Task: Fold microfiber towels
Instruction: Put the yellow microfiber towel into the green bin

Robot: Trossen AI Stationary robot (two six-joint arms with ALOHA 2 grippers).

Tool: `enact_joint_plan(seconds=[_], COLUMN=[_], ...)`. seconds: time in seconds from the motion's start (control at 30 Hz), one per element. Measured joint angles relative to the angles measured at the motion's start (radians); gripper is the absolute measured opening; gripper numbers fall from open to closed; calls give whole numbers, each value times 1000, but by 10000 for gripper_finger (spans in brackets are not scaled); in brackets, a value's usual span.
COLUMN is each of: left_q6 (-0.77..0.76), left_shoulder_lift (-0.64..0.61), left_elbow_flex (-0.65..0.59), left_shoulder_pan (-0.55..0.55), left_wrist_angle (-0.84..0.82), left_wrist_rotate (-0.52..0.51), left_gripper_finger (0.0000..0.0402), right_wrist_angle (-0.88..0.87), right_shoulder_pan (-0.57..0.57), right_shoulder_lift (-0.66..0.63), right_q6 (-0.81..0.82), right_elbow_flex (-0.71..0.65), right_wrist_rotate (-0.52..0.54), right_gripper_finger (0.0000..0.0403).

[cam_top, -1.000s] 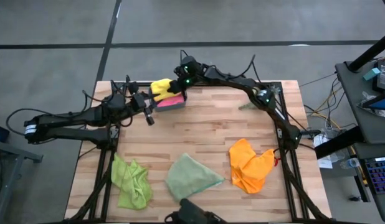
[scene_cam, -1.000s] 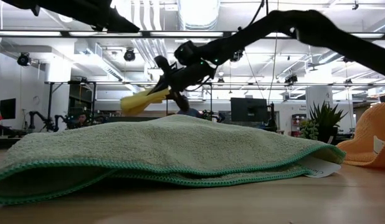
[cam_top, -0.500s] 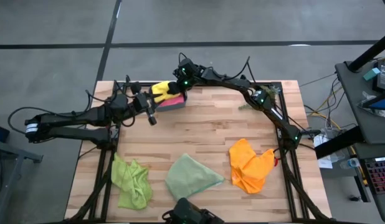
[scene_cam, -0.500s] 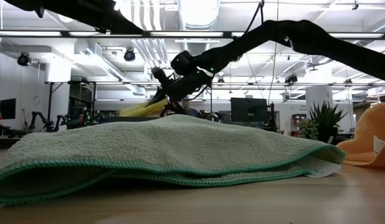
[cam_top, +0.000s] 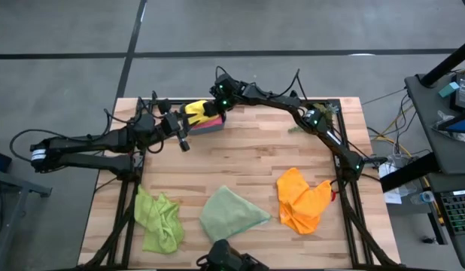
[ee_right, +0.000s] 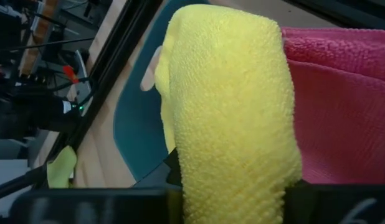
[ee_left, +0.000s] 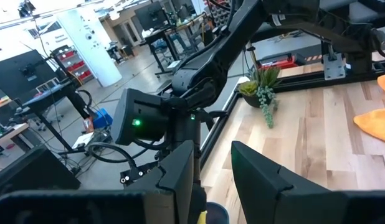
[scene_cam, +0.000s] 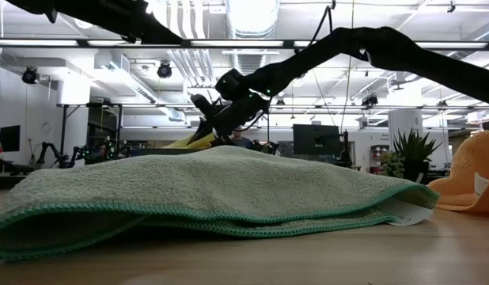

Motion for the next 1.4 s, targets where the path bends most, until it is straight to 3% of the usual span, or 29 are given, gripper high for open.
enact_joint_plan(seconds=[0.6, 1.4], left_q6=[-1, -4], left_shoulder_lift=[0, 0], left_elbow_flex=[0, 0], left_shoulder_pan=[0, 0], left_wrist_angle=[0, -1], left_wrist_rotate=[0, 0], left_gripper_finger=[95, 95], right_wrist_angle=[-6, -63], right_shoulder_pan=[3, -12], right_shoulder_lift=[0, -31], right_q6=[-13, -72], right_elbow_flex=[-1, -1], right_wrist_rotate=[-4, 25], right_gripper_finger=[197, 206])
